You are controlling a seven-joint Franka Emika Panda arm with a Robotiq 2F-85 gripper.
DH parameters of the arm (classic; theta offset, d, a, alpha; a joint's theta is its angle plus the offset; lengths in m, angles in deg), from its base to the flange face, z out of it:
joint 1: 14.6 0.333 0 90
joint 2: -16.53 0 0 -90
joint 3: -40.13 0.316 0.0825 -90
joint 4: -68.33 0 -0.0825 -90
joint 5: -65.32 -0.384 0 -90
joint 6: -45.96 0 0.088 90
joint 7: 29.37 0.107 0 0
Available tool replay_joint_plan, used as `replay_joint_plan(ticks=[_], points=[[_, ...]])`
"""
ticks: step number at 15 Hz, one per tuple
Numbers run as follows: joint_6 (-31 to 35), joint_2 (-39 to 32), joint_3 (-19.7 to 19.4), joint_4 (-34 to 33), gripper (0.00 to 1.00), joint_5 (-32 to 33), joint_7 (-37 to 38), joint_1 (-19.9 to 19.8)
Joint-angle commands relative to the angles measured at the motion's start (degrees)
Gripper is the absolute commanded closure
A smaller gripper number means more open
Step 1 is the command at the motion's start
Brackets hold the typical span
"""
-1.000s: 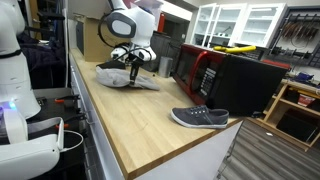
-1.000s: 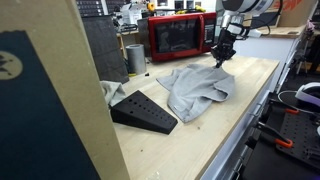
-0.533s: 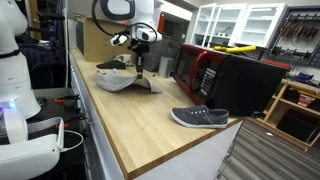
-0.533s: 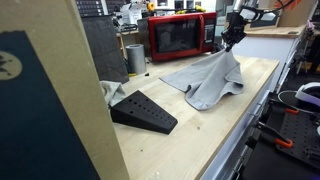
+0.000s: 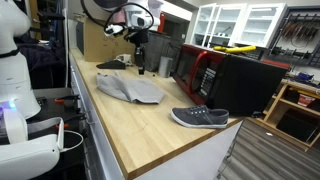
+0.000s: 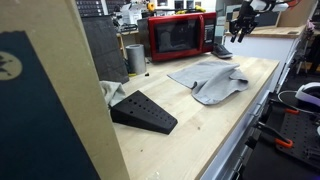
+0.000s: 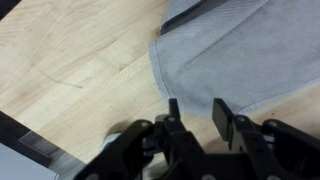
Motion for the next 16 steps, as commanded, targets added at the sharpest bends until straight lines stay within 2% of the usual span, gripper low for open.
replay_joint_plan(ticks=[1, 5, 10, 11, 13, 16], points=[[0.4, 2.4, 0.1, 0.8, 0.27, -4.2, 2.3, 1.5], [2.5, -0.4, 0.0, -0.7, 0.0, -16.8, 1.8, 7.0], [9.1, -6.8, 2.0, -3.9, 0.0, -31.0, 1.8, 15.7], [7.5, -3.4, 1.7, -1.2, 0.0, -27.7, 0.6, 13.4], [8.6, -5.7, 2.6, -2.5, 0.0, -29.8, 0.8, 15.1], [8.6, -6.7, 2.6, -3.3, 0.0, -29.9, 1.2, 15.0]])
